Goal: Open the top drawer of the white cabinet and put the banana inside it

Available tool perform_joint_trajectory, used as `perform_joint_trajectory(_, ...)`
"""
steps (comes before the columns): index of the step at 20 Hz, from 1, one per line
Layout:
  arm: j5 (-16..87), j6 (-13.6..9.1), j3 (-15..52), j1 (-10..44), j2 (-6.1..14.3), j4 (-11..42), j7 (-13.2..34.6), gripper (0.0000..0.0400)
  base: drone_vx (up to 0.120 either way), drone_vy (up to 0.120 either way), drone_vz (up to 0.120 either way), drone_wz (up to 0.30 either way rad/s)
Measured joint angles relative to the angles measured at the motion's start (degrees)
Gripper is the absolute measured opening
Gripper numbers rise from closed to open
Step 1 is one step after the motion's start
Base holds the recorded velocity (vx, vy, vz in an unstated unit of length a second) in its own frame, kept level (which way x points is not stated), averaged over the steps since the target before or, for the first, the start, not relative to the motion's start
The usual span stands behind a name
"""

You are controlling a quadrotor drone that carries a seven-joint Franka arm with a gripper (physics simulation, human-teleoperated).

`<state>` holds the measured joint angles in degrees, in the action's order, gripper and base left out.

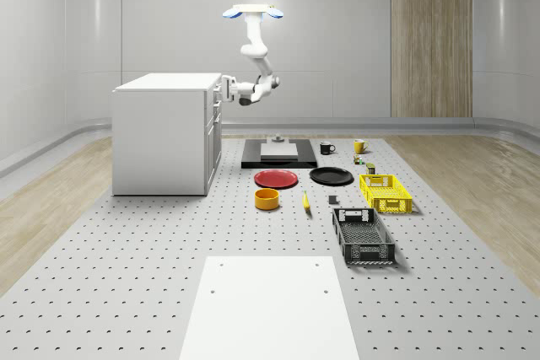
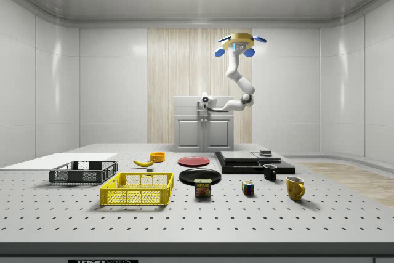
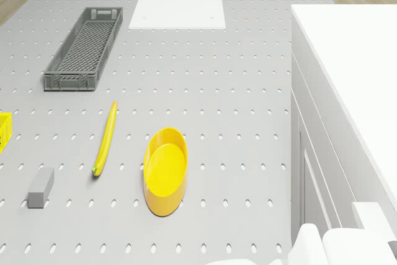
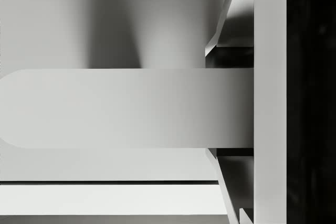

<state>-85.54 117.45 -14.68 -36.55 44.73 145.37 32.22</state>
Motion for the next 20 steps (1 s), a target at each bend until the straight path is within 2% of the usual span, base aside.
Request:
perform_joint_trajectory(3,0.62,-0.87,-0.38,0.74,0.42,0.24,0.14,0.0118,0.000,0.000,0.000,0.000)
perform_joint_trajectory(15,4.35,-4.68,-3.07,3.48,2.44,1.12,1.40,0.0116,0.000,0.000,0.000,0.000)
perform_joint_trajectory(18,5.20,-5.52,-3.84,3.97,2.87,1.25,1.64,0.0254,0.000,0.000,0.000,0.000)
perform_joint_trajectory(20,5.56,-5.87,-4.16,4.17,3.05,1.30,1.72,0.0311,0.000,0.000,0.000,0.000)
